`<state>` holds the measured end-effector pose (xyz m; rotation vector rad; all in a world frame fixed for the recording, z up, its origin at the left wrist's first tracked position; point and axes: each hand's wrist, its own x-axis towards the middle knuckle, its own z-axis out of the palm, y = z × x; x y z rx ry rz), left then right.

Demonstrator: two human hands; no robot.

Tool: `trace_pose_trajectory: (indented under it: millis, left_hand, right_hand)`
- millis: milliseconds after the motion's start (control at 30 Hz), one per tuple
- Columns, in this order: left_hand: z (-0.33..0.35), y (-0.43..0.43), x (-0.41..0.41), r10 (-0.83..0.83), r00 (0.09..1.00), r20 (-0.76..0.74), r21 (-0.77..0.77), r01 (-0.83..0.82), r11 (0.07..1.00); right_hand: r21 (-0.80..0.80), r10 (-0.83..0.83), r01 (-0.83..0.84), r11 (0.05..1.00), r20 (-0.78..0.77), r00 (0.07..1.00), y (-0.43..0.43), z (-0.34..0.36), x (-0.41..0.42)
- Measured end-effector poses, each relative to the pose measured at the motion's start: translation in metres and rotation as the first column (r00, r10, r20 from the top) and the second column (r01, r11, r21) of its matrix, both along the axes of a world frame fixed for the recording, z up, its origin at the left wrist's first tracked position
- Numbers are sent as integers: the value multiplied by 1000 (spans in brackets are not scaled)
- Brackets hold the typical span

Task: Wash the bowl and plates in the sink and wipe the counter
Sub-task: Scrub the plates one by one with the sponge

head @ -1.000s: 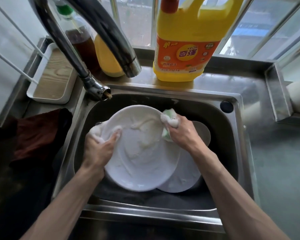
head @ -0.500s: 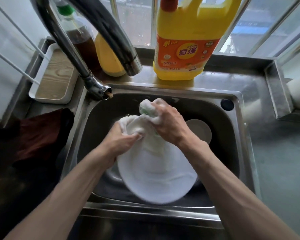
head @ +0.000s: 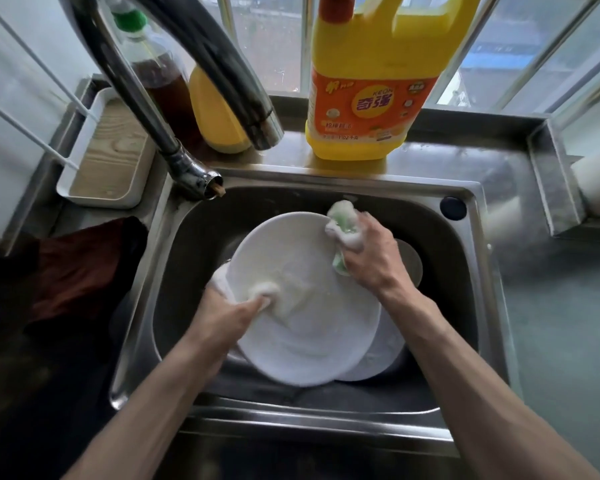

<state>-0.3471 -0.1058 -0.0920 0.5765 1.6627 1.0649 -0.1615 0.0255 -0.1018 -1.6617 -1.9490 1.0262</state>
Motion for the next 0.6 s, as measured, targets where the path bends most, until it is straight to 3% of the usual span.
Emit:
trace_pose_trajectory:
  millis: [100, 200, 300, 433, 533, 600]
  left_hand:
    - [9, 18, -7, -185, 981, -63, -8, 185, 983]
    - [20, 30, -5, -238, 970, -51, 12, 239, 971]
    - [16, 30, -9, -171, 979, -111, 25, 175, 984]
    - [4, 24, -12, 188, 973, -132, 128, -171, 977]
    - [1, 10, 5, 385, 922, -33, 144, -376, 915]
    - [-2, -2, 11, 364, 931, 7, 94, -363, 927]
  right_hand:
    - [52, 210, -211, 976, 20, 978, -1, 11, -11]
    - [117, 296, -303, 946, 73, 952, -4, 14, -26]
    - [71, 139, -139, 988, 2, 990, -4, 4, -21]
    - [-55, -171, 176, 983, 82, 982, -3, -14, -8]
    - [-191, -284, 272, 943, -33, 958, -10, -13, -5]
    - [-190, -280, 265, 945, -56, 958, -9, -6, -3]
